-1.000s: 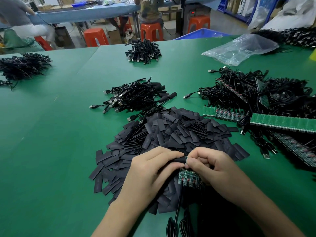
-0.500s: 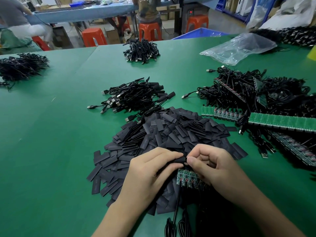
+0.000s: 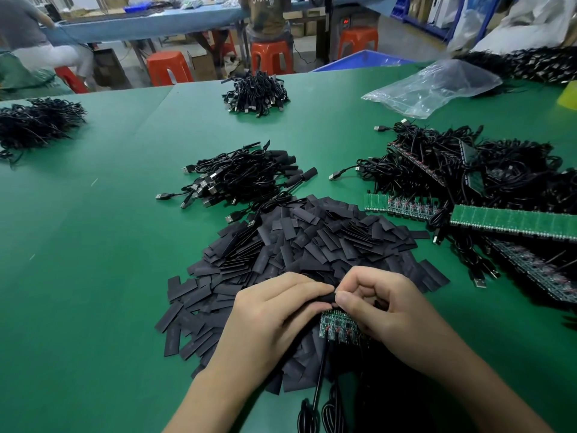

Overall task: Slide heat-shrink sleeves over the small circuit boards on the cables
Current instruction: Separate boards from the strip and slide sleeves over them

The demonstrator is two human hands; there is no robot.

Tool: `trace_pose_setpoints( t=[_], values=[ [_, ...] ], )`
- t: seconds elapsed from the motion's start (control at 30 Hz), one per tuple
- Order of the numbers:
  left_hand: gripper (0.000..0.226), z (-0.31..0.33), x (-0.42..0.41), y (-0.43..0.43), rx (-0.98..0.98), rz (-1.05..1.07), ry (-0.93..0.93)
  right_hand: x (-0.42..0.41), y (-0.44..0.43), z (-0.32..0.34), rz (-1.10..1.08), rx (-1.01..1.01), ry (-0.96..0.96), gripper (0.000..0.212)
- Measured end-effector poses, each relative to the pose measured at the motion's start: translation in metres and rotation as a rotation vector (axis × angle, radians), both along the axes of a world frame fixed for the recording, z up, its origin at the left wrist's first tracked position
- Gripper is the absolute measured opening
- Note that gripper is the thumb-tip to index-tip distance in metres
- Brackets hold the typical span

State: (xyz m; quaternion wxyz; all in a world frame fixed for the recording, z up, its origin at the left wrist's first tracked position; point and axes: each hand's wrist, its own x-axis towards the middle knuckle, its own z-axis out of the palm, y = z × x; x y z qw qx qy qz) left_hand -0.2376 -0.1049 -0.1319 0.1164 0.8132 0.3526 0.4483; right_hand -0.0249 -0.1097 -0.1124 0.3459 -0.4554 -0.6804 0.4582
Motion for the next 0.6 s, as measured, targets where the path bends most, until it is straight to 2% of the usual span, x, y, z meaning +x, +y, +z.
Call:
trace_pose_setpoints(
  t=[0.4, 0.6],
  values=[
    [0.013, 0.0049, 0.0007, -0.0009, -0.061, 0.009, -0.07, 0.002, 0.0, 0.0041, 0.003, 0.019, -0.007, 0.015],
    [0.016, 0.0039, -0.0017, 0.0003, -0.039, -0.032, -0.032, -0.0008, -0.0012, 0.0061, -0.006, 0.032, -0.027, 0.019]
  ],
)
